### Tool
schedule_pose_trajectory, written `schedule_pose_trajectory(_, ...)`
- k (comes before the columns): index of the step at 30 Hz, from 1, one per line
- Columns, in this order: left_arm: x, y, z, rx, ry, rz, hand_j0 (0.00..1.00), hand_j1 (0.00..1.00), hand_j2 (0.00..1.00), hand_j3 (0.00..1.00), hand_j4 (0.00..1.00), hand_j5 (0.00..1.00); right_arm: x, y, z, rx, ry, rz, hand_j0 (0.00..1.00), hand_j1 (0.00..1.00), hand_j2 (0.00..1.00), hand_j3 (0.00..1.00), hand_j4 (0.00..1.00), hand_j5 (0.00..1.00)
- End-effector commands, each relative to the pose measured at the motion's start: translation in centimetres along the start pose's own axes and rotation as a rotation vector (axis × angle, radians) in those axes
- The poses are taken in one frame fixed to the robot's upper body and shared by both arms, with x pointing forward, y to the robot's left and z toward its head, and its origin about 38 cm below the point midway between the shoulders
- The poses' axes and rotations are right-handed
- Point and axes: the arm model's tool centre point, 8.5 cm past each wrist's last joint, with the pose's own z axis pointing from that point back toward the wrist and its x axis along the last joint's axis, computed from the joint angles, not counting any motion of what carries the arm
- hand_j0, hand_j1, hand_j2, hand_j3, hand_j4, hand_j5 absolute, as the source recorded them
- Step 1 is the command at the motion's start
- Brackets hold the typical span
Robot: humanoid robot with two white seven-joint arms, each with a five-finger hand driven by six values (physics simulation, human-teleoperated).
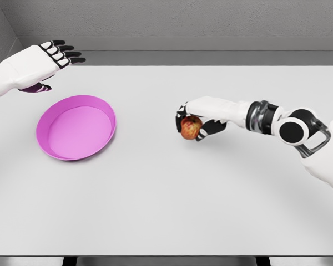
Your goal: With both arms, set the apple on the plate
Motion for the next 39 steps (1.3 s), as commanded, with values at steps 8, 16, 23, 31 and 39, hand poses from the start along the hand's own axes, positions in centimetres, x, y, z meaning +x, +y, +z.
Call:
schedule_pose_trajectory(8,0.0,0.0,0.0,-0.019,-0.001,0.005,1.0,1.0,1.0,1.0,1.0,1.0,2.9,0.0,-2.7,-0.003,-0.09,-0.009,0.39,0.39,0.39,0.39,0.39,0.39)
schedule_pose_trajectory(16,0.3,0.2,-0.2,-0.013,-0.01,0.003,1.0,1.0,1.0,1.0,1.0,1.0,2.8,0.1,-3.0,0.003,-0.056,-0.038,1.0,1.0,1.0,1.0,1.0,1.0)
schedule_pose_trajectory(23,0.3,0.2,-0.1,-0.013,-0.009,0.003,1.0,1.0,1.0,1.0,1.0,1.0,2.0,-0.5,-2.1,-0.009,-0.031,-0.029,1.0,1.0,1.0,1.0,1.0,1.0)
schedule_pose_trajectory(31,0.5,1.0,-0.3,0.009,-0.02,-0.01,1.0,1.0,1.0,1.0,1.0,1.0,-6.4,-8.2,12.5,-0.191,0.298,0.07,1.0,1.0,1.0,1.0,1.0,1.0)
schedule_pose_trajectory(39,9.0,0.6,-2.4,-0.098,-0.252,-0.062,1.0,1.0,1.0,1.0,1.0,1.0,-8.5,-7.8,17.5,-0.171,0.267,0.184,1.0,1.0,1.0,1.0,1.0,1.0)
